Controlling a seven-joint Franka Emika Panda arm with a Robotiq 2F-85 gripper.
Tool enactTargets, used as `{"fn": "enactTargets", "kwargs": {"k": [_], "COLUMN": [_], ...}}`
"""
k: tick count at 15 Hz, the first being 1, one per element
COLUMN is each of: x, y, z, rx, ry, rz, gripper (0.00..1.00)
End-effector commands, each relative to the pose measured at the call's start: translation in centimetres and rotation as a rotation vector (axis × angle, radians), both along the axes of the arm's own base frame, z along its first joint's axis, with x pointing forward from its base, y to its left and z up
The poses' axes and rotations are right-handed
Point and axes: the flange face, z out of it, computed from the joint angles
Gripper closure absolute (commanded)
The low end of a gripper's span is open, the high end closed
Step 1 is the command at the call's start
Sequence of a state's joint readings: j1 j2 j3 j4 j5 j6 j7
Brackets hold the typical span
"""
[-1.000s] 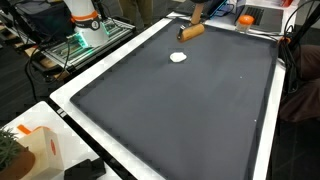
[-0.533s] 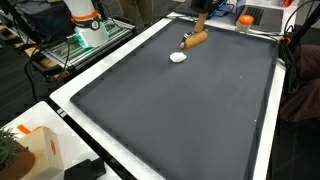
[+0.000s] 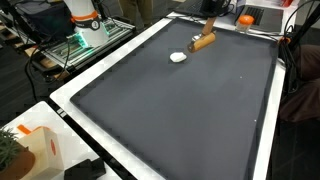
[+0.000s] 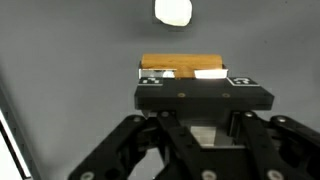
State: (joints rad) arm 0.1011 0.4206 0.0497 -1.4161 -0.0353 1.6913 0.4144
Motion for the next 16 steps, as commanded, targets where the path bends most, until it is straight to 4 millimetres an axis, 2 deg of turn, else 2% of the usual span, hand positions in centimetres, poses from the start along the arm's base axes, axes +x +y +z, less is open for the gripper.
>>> {"fn": "enactTargets", "kwargs": {"k": [1, 11, 16], "x": [0.9, 1.8, 3.1], "y": [-0.1, 0.0, -0.2], "z": [0.1, -0.5, -1.5], "rx": [0.011, 0.003, 0.019], "ry": [0.055, 0.16, 0.183], "rz": [0.016, 0.032, 0.045], "gripper": [0.78, 0.78, 0.78]}}
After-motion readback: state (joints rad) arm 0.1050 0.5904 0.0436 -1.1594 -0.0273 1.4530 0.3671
